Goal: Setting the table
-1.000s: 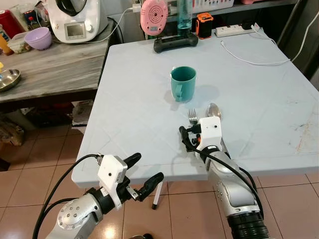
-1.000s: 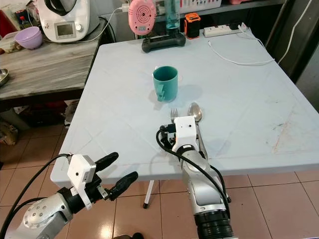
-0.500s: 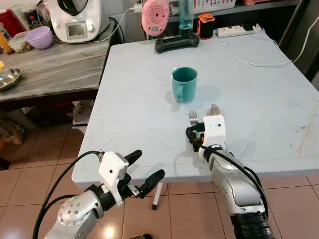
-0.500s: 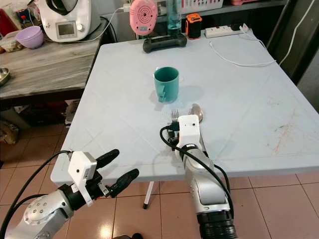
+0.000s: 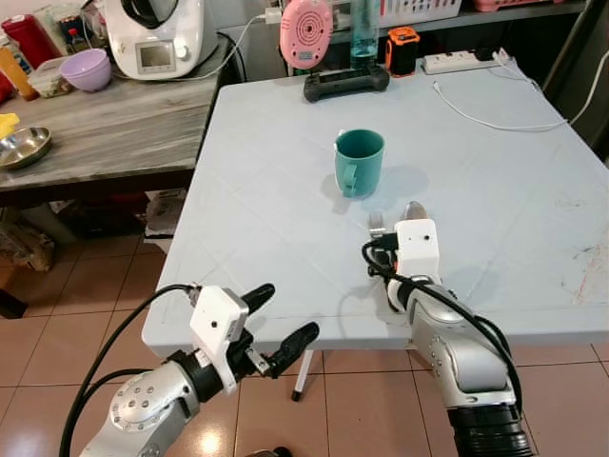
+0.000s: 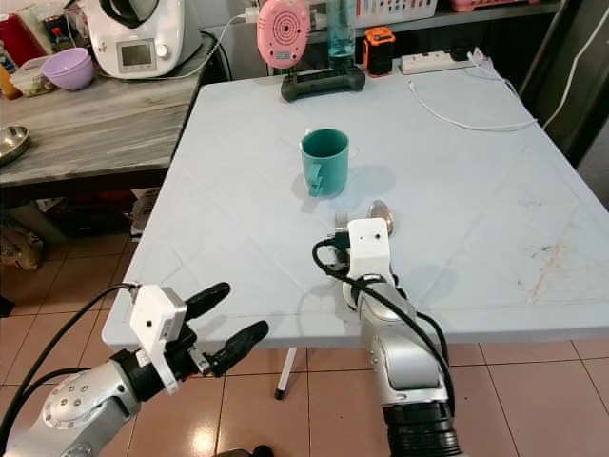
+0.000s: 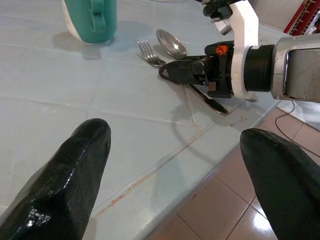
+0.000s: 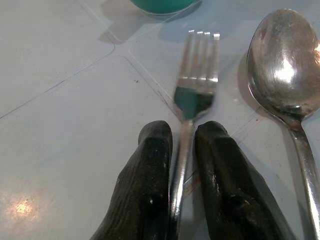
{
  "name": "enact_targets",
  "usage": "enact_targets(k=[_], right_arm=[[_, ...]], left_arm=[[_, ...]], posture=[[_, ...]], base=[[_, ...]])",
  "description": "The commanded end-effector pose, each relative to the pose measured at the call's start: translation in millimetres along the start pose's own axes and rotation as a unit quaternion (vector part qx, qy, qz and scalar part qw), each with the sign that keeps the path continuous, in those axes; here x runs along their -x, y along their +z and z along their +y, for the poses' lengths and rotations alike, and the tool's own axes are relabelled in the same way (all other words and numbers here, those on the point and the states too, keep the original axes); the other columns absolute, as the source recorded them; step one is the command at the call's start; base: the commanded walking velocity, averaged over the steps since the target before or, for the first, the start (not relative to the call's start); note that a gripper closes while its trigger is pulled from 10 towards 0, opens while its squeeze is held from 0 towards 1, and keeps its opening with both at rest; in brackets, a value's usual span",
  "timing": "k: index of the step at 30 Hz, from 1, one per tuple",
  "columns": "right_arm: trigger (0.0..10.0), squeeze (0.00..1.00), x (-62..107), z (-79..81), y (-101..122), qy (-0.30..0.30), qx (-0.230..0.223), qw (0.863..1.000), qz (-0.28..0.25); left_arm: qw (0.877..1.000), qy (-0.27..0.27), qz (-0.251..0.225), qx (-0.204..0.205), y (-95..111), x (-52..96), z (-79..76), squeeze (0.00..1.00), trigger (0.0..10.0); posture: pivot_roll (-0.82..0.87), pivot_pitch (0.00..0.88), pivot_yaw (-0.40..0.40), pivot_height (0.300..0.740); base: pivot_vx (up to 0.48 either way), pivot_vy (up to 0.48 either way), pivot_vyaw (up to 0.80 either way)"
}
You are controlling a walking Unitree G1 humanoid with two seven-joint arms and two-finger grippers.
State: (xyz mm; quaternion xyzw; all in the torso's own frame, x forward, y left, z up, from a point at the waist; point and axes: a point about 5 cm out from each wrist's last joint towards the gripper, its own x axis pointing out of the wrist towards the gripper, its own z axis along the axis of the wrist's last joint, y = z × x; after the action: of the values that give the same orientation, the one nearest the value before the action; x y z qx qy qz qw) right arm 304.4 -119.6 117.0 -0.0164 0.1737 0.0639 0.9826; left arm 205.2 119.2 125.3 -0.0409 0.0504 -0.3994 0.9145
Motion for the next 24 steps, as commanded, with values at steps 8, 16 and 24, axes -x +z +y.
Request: enact_targets(k=[8,16,24], right_arm=[[0.0,0.0,0.9,6.6,-37,0.025,-0.022,0.995,0.094],[0.0,0.0,-0.2,8.3,-28,0.046,-0.008,0.997,0.066],[0.0,0.0,-2.2,10.2,8,0.076,-0.004,0.996,-0.046]], left_arm=[[1.0,-0.001,0.005,-0.002,-2,0.0,2.2,0.0,10.0],[0.998,0.055,-0.003,-0.015,-9,-1.4,18.1,0.0,10.0],[0.976,0.211,-0.03,-0.042,-3,-2.1,66.0,0.0,10.0]], posture=[[-0.1,0.117,0.13,0.74],[-0.11,0.109,0.122,0.74],[-0.11,0.086,0.112,0.74]], base=[[0.0,0.0,0.0],[0.0,0.0,0.0],[0.0,0.0,0.0]])
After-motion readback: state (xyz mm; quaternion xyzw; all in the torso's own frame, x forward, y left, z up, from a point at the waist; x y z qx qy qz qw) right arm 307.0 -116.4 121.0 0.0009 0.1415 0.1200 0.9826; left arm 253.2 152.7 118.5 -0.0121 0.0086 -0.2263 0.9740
